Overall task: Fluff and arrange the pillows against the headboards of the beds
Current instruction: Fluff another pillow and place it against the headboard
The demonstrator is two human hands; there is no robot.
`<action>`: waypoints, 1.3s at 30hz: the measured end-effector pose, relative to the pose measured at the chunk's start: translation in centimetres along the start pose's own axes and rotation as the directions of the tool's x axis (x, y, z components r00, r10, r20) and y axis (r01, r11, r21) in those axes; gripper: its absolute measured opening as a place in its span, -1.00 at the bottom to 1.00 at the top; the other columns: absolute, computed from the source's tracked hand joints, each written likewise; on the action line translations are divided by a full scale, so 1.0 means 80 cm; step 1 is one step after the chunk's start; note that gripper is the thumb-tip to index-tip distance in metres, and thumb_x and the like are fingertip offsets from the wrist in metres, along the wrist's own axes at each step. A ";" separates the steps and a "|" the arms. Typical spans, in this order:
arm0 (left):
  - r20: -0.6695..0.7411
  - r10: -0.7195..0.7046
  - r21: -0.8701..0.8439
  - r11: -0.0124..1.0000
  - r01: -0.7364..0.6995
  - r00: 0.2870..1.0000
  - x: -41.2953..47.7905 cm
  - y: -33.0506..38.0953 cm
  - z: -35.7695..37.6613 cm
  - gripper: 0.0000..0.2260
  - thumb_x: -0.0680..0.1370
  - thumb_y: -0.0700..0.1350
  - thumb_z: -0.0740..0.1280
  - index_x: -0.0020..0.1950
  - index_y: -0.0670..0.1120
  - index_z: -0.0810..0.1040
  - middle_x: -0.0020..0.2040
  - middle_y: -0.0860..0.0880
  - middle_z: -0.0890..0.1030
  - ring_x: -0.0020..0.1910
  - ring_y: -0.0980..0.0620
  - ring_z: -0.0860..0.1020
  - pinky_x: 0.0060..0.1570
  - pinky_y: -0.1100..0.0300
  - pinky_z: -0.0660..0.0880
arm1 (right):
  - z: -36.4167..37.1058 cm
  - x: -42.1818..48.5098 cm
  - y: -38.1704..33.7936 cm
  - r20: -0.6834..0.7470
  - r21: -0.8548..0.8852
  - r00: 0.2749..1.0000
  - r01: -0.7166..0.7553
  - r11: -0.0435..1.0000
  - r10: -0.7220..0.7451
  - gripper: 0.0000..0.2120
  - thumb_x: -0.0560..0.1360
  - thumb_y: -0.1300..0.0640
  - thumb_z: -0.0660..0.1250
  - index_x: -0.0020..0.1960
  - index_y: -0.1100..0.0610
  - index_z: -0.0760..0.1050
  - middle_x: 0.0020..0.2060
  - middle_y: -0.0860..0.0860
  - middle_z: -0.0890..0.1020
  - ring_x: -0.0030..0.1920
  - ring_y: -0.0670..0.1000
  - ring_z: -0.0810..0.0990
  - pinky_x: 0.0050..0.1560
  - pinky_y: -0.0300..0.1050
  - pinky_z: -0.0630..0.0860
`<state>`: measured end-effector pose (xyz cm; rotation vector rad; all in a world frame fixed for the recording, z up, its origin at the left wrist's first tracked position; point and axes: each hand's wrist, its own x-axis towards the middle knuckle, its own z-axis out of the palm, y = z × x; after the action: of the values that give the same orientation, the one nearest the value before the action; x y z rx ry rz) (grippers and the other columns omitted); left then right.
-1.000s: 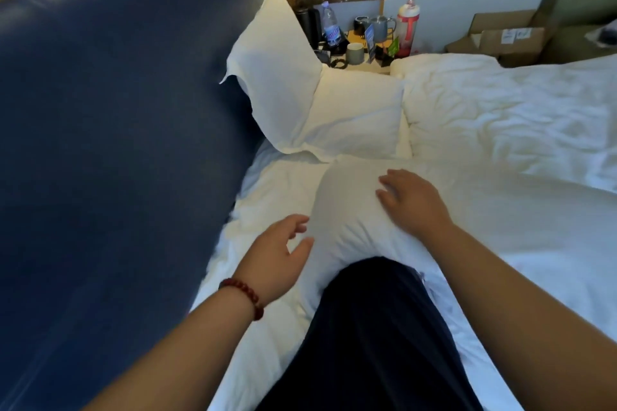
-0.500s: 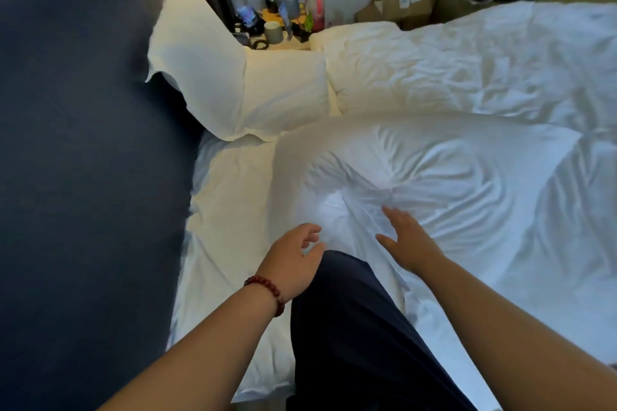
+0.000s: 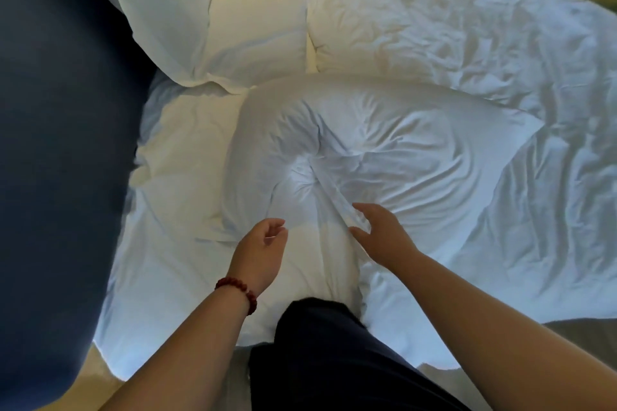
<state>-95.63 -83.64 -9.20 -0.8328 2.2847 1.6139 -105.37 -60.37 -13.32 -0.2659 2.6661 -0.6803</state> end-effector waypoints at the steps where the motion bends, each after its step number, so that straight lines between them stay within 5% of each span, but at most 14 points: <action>1: -0.014 -0.004 -0.010 1.000 0.004 1.000 0.000 0.000 0.004 -0.82 0.61 0.01 0.26 0.20 0.11 0.53 -0.02 0.25 0.54 -0.07 0.35 0.48 -0.21 0.46 0.33 | -0.002 0.006 0.002 -0.012 -0.054 1.000 0.015 0.998 -0.016 -0.44 0.52 -0.08 0.35 0.48 -0.02 0.32 0.41 0.02 0.41 0.42 0.10 0.34 0.41 0.06 0.30; 9: -0.091 -0.047 -0.072 0.997 0.040 0.995 -0.008 0.003 0.032 -0.84 0.61 0.04 0.26 0.18 0.13 0.51 0.03 0.20 0.56 -0.01 0.27 0.50 -0.14 0.38 0.40 | -0.003 0.048 0.048 0.049 -0.437 0.988 0.154 0.886 -0.147 -0.26 0.46 -0.29 0.31 0.54 -0.07 0.17 0.57 -0.04 0.13 0.56 0.02 0.06 0.51 0.04 0.12; 14: -0.075 -0.219 -0.301 0.935 0.187 0.973 0.005 0.023 0.099 -0.87 0.60 -0.01 0.28 0.12 0.06 0.55 0.09 0.07 0.62 0.07 0.13 0.59 0.13 0.09 0.53 | -0.017 0.059 0.059 0.195 -0.377 0.938 0.342 0.861 -0.287 -0.34 0.52 -0.20 0.29 0.54 -0.02 0.21 0.57 -0.01 0.14 0.55 0.04 0.09 0.52 -0.01 0.07; 17: 0.005 -0.337 -0.479 0.826 0.298 0.942 0.028 0.039 0.160 -0.90 0.60 -0.01 0.29 0.06 0.03 0.54 0.15 0.02 0.60 0.07 0.10 0.59 0.11 0.07 0.54 | -0.054 0.051 0.064 0.098 -0.258 0.891 0.453 0.853 -0.444 -0.46 0.50 0.00 0.39 0.43 0.13 0.41 0.48 0.12 0.35 0.48 0.15 0.29 0.45 0.06 0.23; 20: 0.043 -0.366 -0.587 0.744 0.320 0.930 0.074 0.058 0.213 -0.62 0.58 0.11 0.30 0.31 -0.07 0.48 0.28 -0.01 0.52 0.23 0.00 0.52 0.21 0.03 0.49 | -0.102 0.066 0.074 -0.063 -0.316 0.782 0.574 0.756 -0.620 -0.51 0.44 0.08 0.46 0.33 0.19 0.52 0.38 0.20 0.47 0.40 0.23 0.40 0.37 0.18 0.36; 23: 0.019 -0.463 -0.648 0.669 0.363 0.886 0.118 0.064 0.252 -0.36 0.50 0.27 0.32 0.39 -0.17 0.43 0.32 -0.09 0.49 0.26 -0.08 0.47 0.35 -0.03 0.39 | -0.141 0.095 0.089 0.000 -0.425 0.742 0.607 0.672 -0.670 -0.46 0.47 0.02 0.41 0.40 0.15 0.45 0.46 0.16 0.37 0.48 0.17 0.31 0.43 0.12 0.24; 26: 0.029 -0.568 -0.761 0.521 0.387 0.822 0.137 0.049 0.281 -0.32 0.40 0.30 0.42 0.30 -0.19 0.52 0.17 -0.10 0.60 0.15 -0.12 0.55 0.30 -0.02 0.44 | -0.148 0.108 0.115 0.091 -0.527 0.702 0.635 0.564 -0.706 -0.39 0.47 -0.05 0.39 0.46 0.14 0.39 0.51 0.14 0.28 0.53 0.16 0.20 0.48 0.08 0.12; 30: -0.183 -0.560 -0.730 0.628 0.270 0.808 0.131 0.034 0.289 -0.52 0.50 0.15 0.38 0.29 -0.13 0.53 0.19 -0.09 0.59 0.17 -0.12 0.55 0.24 -0.02 0.48 | -0.137 0.110 0.147 0.030 -0.488 0.706 0.628 0.606 -0.708 -0.39 0.49 -0.13 0.32 0.47 0.09 0.37 0.53 0.09 0.25 0.54 0.11 0.18 0.50 -0.02 0.01; 33: -0.364 -0.563 -0.751 0.649 0.124 0.742 0.088 0.033 0.300 -0.74 0.52 0.06 0.39 -0.19 -0.10 0.45 -0.25 -0.03 0.49 -0.21 -0.01 0.46 -0.20 0.17 0.46 | -0.129 0.105 0.159 0.040 -0.478 0.707 0.634 0.608 -0.706 -0.41 0.53 -0.19 0.21 0.48 0.05 0.36 0.53 0.05 0.27 0.53 0.07 0.20 0.49 -0.03 0.04; 39: -0.411 -0.554 -0.757 0.650 0.068 0.724 0.001 0.027 0.326 -0.79 0.55 0.01 0.37 -0.14 -0.09 0.44 -0.22 -0.09 0.44 -0.23 0.00 0.39 -0.21 0.12 0.41 | -0.121 0.072 0.173 0.081 -0.492 0.740 0.612 0.618 -0.668 -0.42 0.55 -0.26 0.01 0.49 -0.05 0.34 0.49 -0.03 0.34 0.48 0.02 0.31 0.35 -0.02 0.16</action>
<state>-100.55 -59.24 -17.19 -2.1192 1.5396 2.2743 -115.71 -45.81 -14.03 -1.4289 2.7797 -0.1568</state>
